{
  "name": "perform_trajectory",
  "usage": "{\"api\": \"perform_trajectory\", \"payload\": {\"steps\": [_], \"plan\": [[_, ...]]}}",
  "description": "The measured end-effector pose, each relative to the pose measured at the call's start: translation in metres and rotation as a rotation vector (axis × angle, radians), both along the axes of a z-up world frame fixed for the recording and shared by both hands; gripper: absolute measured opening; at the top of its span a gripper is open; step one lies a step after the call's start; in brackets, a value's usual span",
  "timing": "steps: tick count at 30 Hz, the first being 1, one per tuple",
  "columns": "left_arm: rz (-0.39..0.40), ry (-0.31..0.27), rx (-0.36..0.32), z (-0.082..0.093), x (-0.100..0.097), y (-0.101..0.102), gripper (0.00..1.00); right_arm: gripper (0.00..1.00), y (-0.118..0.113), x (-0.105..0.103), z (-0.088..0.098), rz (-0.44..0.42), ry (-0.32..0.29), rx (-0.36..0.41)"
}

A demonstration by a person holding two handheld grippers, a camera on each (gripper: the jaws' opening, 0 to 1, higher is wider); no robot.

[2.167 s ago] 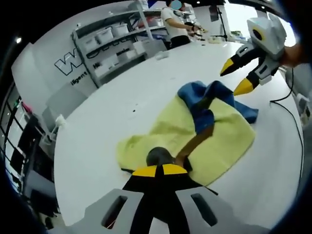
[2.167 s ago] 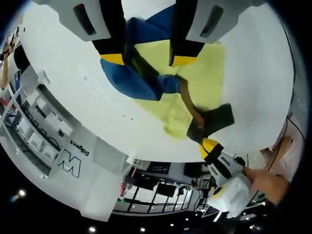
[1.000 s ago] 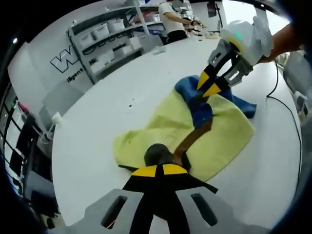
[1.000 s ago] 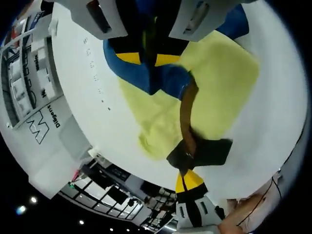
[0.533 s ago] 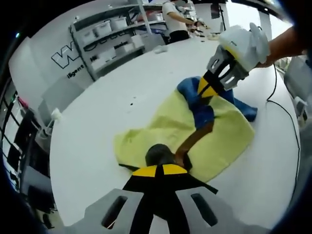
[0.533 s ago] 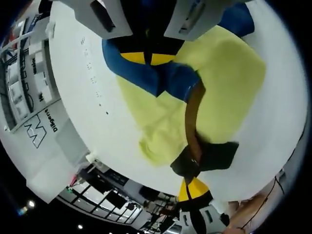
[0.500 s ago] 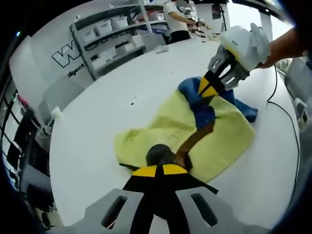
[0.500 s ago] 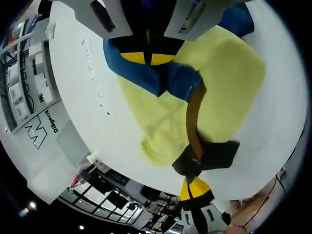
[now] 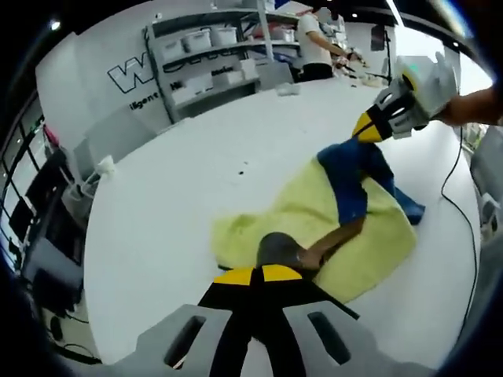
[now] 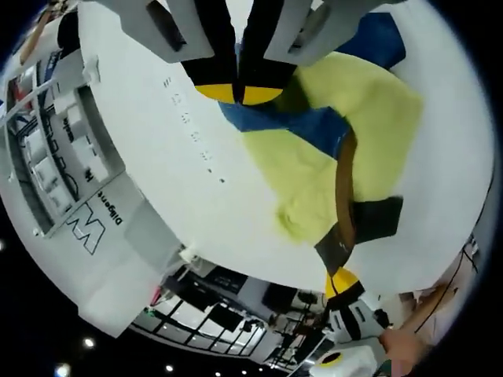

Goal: Fold the garment on the visible template until the final outline fits inside the template.

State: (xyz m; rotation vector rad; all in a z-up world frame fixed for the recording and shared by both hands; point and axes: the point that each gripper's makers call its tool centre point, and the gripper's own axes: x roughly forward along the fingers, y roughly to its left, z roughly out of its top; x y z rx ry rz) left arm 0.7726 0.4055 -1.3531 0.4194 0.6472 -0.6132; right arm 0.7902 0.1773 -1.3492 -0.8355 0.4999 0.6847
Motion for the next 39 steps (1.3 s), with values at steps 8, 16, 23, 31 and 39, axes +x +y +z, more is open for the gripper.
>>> {"api": "perform_trajectory", "payload": {"steps": [8,16,23,31,39], "plan": [[0.022,-0.063,-0.049,0.027,0.005,0.0,0.05,0.0,-0.016,0.001,0.028,-0.061,-0.053,0.052],[0.052,-0.14,-0.111,0.063,0.016,0.005,0.05,0.0,-0.027,-0.002,0.067,-0.098,-0.127,0.103],[0.014,-0.271,-0.099,0.101,0.02,0.004,0.05,0.0,-0.032,-0.009,0.1,-0.106,-0.197,0.129],[-0.025,-0.387,-0.1,0.142,0.018,-0.001,0.05,0.0,-0.039,-0.019,0.141,-0.127,-0.268,0.168],[-0.038,-0.416,-0.143,0.17,0.015,-0.006,0.05,0.0,-0.047,-0.031,0.177,-0.141,-0.329,0.194]]}}
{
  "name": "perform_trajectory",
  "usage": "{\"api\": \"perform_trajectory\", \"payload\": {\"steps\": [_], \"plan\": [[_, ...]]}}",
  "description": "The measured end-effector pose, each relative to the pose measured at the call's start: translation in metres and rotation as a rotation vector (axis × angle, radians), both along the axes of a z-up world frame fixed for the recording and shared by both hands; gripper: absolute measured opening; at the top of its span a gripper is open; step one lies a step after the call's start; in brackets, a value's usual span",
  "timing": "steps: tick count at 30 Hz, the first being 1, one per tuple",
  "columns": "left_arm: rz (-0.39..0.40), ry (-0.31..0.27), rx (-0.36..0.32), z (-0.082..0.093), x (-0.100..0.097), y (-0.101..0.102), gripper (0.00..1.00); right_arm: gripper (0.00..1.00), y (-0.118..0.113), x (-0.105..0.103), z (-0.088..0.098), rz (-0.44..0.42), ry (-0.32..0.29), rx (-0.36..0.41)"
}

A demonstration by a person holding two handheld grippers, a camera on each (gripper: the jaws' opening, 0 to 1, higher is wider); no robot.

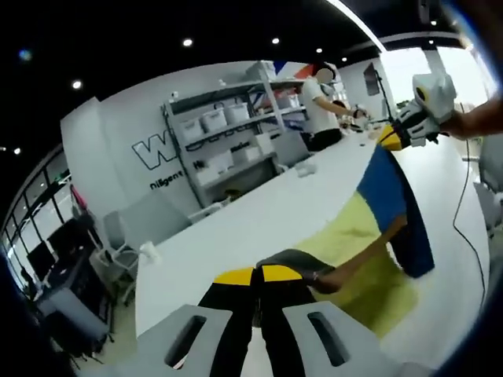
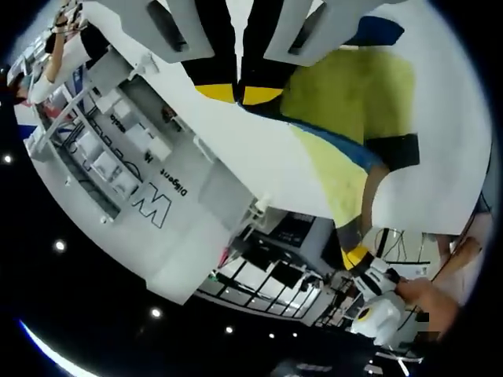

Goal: Fold the garment on the visible template until the final outline fits inside the template.

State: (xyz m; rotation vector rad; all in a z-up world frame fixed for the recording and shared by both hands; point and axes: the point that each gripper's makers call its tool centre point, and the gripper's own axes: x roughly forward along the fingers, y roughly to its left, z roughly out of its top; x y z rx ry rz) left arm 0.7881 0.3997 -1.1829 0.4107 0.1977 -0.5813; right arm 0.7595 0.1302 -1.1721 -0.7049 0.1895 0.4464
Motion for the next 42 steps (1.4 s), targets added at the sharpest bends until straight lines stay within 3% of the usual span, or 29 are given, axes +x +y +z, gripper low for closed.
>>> {"api": "perform_trajectory", "payload": {"steps": [11,20,24,29,42], "plan": [[-0.038,-0.033,-0.068,0.05,-0.013,-0.005,0.05,0.0,-0.009,-0.018,0.041,-0.003,-0.077,0.01],[-0.071,-0.052,-0.079,0.081,-0.031,-0.01,0.05,0.0,-0.016,-0.034,0.067,-0.002,-0.121,0.023],[-0.078,-0.054,-0.075,0.086,-0.036,-0.01,0.05,0.0,-0.017,-0.042,0.074,0.006,-0.128,0.02],[-0.095,-0.014,-0.082,0.086,-0.047,-0.012,0.05,0.0,-0.018,-0.052,0.08,0.013,-0.123,0.032],[-0.138,0.038,-0.092,0.09,-0.095,-0.014,0.05,0.0,-0.018,-0.101,0.088,0.043,-0.108,0.076]]}}
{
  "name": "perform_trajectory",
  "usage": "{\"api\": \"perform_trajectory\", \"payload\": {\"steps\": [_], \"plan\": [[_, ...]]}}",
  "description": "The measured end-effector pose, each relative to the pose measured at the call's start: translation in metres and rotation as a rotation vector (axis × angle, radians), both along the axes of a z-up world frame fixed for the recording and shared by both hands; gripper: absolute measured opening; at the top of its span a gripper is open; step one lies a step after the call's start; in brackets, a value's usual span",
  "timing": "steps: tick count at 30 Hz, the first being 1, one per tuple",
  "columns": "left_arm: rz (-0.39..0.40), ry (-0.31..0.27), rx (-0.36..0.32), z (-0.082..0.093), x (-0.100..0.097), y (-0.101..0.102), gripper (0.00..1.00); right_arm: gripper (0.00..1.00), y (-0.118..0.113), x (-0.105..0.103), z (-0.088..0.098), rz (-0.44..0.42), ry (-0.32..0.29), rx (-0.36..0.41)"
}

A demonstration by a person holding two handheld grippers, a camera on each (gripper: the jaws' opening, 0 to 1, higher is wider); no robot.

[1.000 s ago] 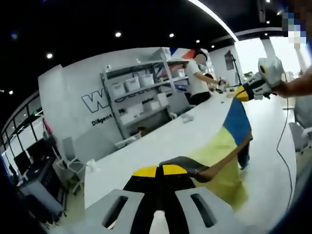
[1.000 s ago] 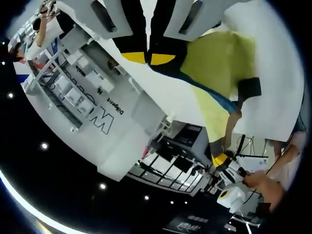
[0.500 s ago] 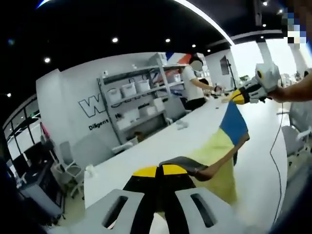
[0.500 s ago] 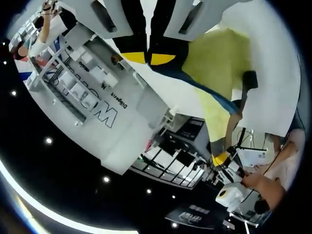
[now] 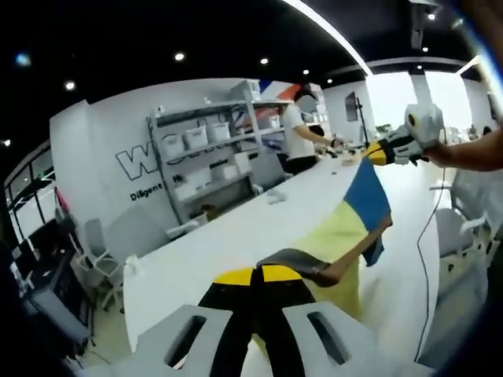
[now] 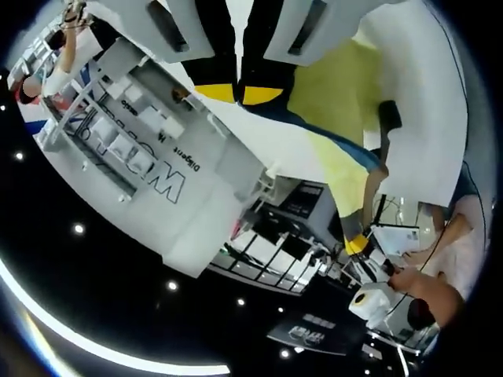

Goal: Fold the garment on the visible template until the final outline fits inside the template.

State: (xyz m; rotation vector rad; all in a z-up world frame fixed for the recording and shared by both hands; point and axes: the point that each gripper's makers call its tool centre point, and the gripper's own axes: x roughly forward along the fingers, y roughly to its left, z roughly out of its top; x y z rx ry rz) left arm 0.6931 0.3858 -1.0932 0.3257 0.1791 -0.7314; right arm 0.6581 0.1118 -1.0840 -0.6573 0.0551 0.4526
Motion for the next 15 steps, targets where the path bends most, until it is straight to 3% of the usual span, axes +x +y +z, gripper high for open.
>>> {"api": "perform_trajectory", "payload": {"steps": [3,7,15], "plan": [[-0.009,0.006,-0.004,0.004,-0.017,-0.005,0.05,0.0,0.001,-0.01,0.0,0.004,0.005,0.007],[-0.021,0.015,0.001,0.005,-0.019,0.001,0.05,0.0,0.003,-0.023,0.004,0.013,0.004,0.017],[-0.035,0.041,-0.029,0.025,-0.054,-0.003,0.05,0.0,0.009,-0.053,0.028,0.039,-0.02,0.039]]}}
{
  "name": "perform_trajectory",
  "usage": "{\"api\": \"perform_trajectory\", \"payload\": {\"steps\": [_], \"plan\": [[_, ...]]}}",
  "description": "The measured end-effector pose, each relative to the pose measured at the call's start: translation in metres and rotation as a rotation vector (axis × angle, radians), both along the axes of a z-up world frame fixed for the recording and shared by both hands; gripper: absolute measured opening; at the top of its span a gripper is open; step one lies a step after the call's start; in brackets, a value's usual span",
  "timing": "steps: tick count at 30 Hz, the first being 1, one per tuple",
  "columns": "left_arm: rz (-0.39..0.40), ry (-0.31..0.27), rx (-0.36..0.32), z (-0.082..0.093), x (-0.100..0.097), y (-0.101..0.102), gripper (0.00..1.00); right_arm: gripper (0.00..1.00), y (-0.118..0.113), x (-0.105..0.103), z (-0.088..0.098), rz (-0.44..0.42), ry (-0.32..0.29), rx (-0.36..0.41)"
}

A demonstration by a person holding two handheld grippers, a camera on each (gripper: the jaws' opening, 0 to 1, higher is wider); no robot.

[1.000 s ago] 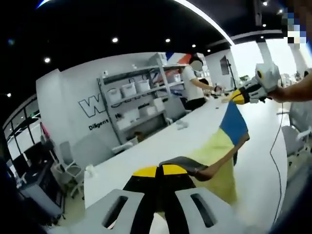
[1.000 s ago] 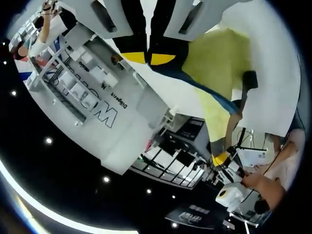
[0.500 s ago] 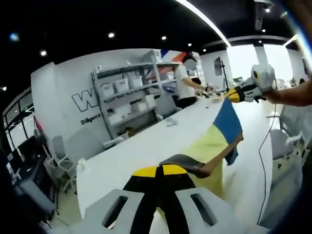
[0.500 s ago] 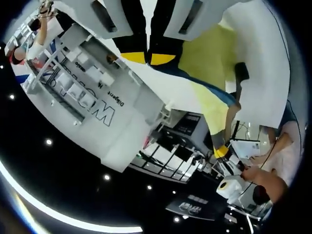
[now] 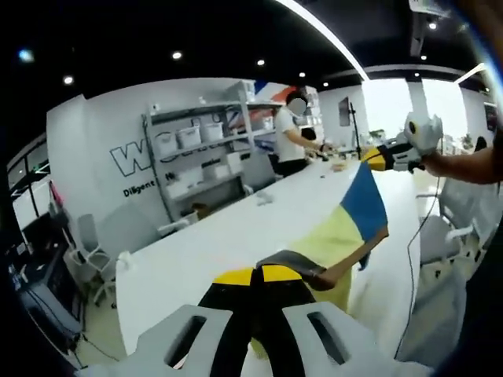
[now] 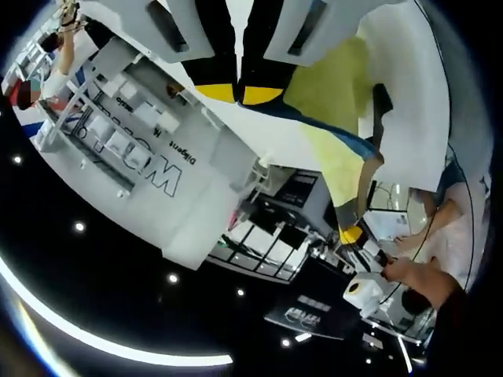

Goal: Fold the garment on the visible template until the final outline fits inside the template.

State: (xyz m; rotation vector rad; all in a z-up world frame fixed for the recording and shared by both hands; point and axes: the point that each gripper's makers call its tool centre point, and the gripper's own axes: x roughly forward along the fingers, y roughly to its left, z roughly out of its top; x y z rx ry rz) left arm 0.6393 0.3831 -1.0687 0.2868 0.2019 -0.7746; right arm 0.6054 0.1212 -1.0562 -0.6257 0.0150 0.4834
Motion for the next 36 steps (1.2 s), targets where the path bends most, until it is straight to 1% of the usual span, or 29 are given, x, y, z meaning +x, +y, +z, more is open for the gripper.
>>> {"api": "perform_trajectory", "payload": {"steps": [4,7,8,12,17,18,19,22,25,29,30,32,36], "plan": [[-0.009,0.006,0.006,0.004,-0.006,0.002,0.05,0.0,0.003,-0.012,0.009,0.018,-0.003,0.019],[-0.014,0.022,0.011,0.001,-0.01,0.002,0.05,0.0,0.005,-0.016,0.008,0.026,0.005,0.022],[-0.016,0.036,0.01,-0.001,-0.012,0.002,0.05,0.0,0.005,-0.016,0.006,0.029,0.011,0.021],[-0.018,0.075,0.014,-0.017,-0.013,0.004,0.05,0.0,0.006,-0.017,-0.01,0.04,0.042,0.013],[-0.017,0.12,0.027,-0.043,-0.012,0.003,0.05,0.0,0.008,-0.015,-0.03,0.044,0.082,0.013],[-0.018,0.124,0.027,-0.043,-0.012,0.004,0.05,0.0,0.008,-0.014,-0.032,0.047,0.087,0.013],[-0.02,0.137,0.032,-0.048,-0.012,0.003,0.05,0.0,0.009,-0.013,-0.037,0.048,0.099,0.017],[-0.022,0.15,0.048,-0.059,-0.014,0.0,0.05,0.0,0.01,-0.01,-0.049,0.05,0.12,0.011],[-0.024,0.165,0.051,-0.066,-0.013,-0.001,0.05,0.0,0.012,-0.009,-0.056,0.056,0.133,0.01],[-0.023,0.186,0.053,-0.077,-0.012,0.0,0.05,0.0,0.013,-0.005,-0.068,0.057,0.155,0.006],[-0.023,0.2,0.052,-0.081,-0.012,0.001,0.05,0.0,0.014,-0.004,-0.071,0.06,0.164,0.005],[-0.025,0.204,0.057,-0.085,-0.013,0.001,0.05,0.0,0.015,-0.003,-0.078,0.062,0.174,0.0],[-0.021,0.233,0.066,-0.099,-0.014,0.004,0.05,0.0,0.016,0.0,-0.092,0.066,0.203,-0.009]]}}
